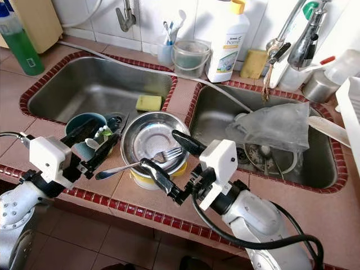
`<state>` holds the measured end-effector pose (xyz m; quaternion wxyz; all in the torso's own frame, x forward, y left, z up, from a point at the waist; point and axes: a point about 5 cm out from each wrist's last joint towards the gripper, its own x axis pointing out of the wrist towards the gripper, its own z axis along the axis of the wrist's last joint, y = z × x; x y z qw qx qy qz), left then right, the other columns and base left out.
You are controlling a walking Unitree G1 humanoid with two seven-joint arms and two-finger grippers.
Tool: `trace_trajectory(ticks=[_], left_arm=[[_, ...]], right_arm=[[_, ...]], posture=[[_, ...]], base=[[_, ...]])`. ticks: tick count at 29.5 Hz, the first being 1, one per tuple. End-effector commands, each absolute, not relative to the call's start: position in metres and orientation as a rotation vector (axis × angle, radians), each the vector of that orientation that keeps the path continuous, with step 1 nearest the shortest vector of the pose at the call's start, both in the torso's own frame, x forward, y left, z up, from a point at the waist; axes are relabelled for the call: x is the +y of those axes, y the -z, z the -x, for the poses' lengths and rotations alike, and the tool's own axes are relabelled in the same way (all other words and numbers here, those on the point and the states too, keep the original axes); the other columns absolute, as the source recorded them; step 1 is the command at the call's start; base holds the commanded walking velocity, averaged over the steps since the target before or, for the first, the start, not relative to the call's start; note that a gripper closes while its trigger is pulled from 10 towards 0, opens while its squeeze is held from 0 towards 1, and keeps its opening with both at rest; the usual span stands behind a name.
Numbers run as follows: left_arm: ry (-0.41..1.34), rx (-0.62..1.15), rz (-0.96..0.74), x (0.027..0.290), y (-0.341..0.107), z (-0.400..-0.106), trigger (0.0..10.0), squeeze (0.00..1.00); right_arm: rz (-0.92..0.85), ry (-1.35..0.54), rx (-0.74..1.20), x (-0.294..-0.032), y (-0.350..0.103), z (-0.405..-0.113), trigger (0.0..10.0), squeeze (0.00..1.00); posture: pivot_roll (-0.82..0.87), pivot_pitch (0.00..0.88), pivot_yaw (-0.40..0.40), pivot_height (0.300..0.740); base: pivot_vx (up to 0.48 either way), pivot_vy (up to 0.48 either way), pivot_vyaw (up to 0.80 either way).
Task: Kitchen organization
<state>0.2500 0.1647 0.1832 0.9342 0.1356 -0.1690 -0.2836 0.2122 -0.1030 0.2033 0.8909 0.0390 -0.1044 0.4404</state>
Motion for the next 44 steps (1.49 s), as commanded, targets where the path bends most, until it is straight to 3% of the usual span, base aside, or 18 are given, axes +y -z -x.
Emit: trace_trajectory(ticks=[1,5,6,7,8,44], left_arm=[[0.582,-0.345,-0.281,0.163,-0.182,-0.251,10.0,0.00],[0.587,-0.355,-0.292,0.161,-0.184,-0.255,10.0,0.00],[0.585,-0.349,-0.281,0.161,-0.183,-0.255,9.4,0.00],[0.585,-0.349,-0.281,0.161,-0.183,-0.255,9.4,0.00],[0.578,-0.354,-0.280,0.163,-0.184,-0.256,0.0,0.00],[0.625,-0.393,-0.328,0.172,-0.199,-0.252,0.0,0.00]], right_arm=[[-0.080,-0.913,-0.226,-0.103,-0.207,-0.209,10.0,0.00],[-0.084,-0.904,-0.226,-0.103,-0.207,-0.208,10.0,0.00],[-0.085,-0.903,-0.227,-0.103,-0.207,-0.208,10.0,0.00],[-0.085,-0.903,-0.227,-0.103,-0.207,-0.208,10.0,0.00],[-0.087,-0.901,-0.226,-0.103,-0.207,-0.208,10.0,0.00],[-0.100,-0.929,-0.225,-0.099,-0.206,-0.210,10.0,0.00]], posture=[[-0.08,0.179,-0.020,0.740],[-0.08,0.180,-0.016,0.740],[-0.08,0.181,-0.015,0.740],[-0.08,0.181,-0.015,0.740],[-0.08,0.181,-0.013,0.740],[-0.04,0.162,-0.016,0.740]], base=[[0.000,0.000,0.00],[0.000,0.000,0.00],[0.000,0.000,0.00],[0.000,0.000,0.00],[0.000,0.000,0.00],[0.000,0.000,0.00]])
